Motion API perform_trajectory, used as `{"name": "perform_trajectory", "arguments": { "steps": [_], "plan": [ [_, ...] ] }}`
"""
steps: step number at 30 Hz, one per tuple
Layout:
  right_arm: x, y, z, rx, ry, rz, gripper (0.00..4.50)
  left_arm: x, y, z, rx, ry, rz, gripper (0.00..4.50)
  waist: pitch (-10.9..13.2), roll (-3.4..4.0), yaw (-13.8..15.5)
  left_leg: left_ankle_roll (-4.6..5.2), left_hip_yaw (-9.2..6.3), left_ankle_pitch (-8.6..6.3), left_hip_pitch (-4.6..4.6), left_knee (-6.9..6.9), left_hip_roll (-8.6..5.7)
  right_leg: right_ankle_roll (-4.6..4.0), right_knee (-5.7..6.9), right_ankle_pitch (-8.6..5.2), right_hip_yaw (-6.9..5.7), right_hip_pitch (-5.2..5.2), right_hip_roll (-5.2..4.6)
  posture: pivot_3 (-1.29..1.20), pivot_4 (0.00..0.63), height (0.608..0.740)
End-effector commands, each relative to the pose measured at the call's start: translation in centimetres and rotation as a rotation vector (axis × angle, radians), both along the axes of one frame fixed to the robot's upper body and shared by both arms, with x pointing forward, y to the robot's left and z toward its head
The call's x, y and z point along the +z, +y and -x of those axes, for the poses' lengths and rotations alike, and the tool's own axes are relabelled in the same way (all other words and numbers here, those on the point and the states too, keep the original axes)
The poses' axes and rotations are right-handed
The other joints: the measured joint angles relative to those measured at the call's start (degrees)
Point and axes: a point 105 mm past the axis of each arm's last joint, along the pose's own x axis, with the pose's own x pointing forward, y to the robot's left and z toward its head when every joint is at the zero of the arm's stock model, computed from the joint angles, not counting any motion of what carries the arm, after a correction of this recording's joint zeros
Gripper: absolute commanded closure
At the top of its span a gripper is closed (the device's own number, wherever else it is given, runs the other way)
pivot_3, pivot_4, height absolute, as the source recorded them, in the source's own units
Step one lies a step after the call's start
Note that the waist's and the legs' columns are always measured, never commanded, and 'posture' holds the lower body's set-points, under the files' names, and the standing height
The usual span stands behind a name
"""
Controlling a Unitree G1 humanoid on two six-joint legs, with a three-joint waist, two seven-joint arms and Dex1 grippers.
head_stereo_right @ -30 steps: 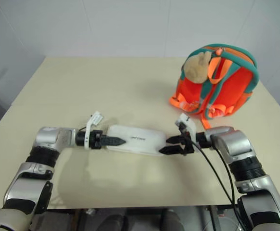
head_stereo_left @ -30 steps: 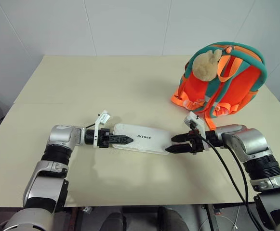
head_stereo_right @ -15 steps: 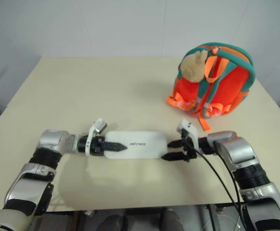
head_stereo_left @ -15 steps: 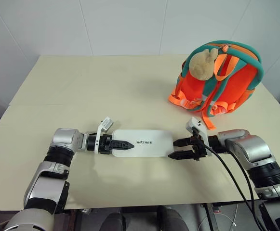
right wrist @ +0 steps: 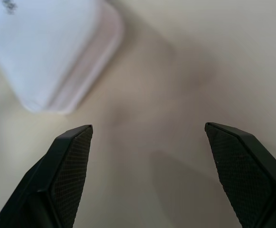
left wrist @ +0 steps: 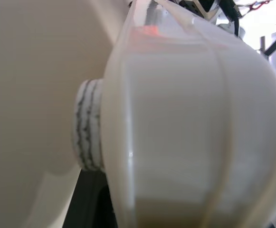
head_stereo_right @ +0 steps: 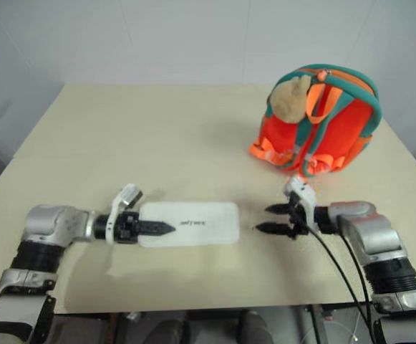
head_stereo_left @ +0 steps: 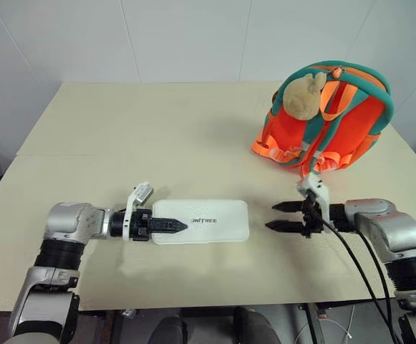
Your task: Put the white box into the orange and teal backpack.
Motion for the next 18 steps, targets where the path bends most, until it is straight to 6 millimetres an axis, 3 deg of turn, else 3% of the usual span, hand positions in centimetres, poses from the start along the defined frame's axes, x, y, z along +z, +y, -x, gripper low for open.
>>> {"name": "perform_trajectory", "arguments": {
  "steps": [1, 5, 9, 13, 18],
  "plan": [
    [4.5, -4.3, -1.1, -0.169, -0.193, -0.041, 0.0, 2.5, 1.2, 0.1, 0.028, -0.234, 0.033, 3.25, 0.0, 0.0, -0.01, -0.04, 0.0, 0.0, 0.0, -0.01, 0.02, 0.0, -0.02, 0.0, 0.0, 0.0, 0.01, 0.0, 0.15, 0.74],
    [7.5, -9.1, -2.3, -0.358, -0.351, -0.007, 0.0, 3.2, 1.9, 0.8, 0.054, -0.313, 0.04, 3.25, 0.0, 0.01, -0.05, -0.18, 0.1, -0.01, 0.0, -0.08, 0.04, -0.02, -0.11, -0.01, 0.01, 0.0, 0.02, 0.0, 0.15, 0.74],
    [9.5, -10.5, -4.0, -0.451, -0.452, -0.004, 0.0, 2.9, 1.7, 1.3, 0.048, -0.317, 0.037, 3.25, 0.01, 0.01, -0.32, -0.15, 0.32, -0.03, 0.04, -0.07, 0.04, -0.01, -0.13, -0.01, 0.17, -0.01, 0.01, 0.0, 0.15, 0.74],
    [11.0, -9.8, -5.9, -0.486, -0.499, -0.102, 0.0, 2.8, 1.2, 1.3, 0.046, -0.312, 0.051, 3.25, 0.01, 0.01, -0.91, -0.15, 0.41, -0.03, 0.12, -0.08, 0.09, -0.01, -0.09, 0.0, 0.26, -0.02, 0.09, 0.0, 0.15, 0.74],
    [11.4, -6.7, -8.1, -0.427, -0.468, -0.216, 0.0, 2.7, 0.8, 1.4, 0.039, -0.306, 0.06, 3.25, 0.01, 0.01, -1.66, -0.17, 0.42, -0.02, 0.11, -0.08, 0.09, 0.01, -0.08, 0.01, 0.27, -0.01, 0.08, 0.0, 0.15, 0.74]
  ]
}}
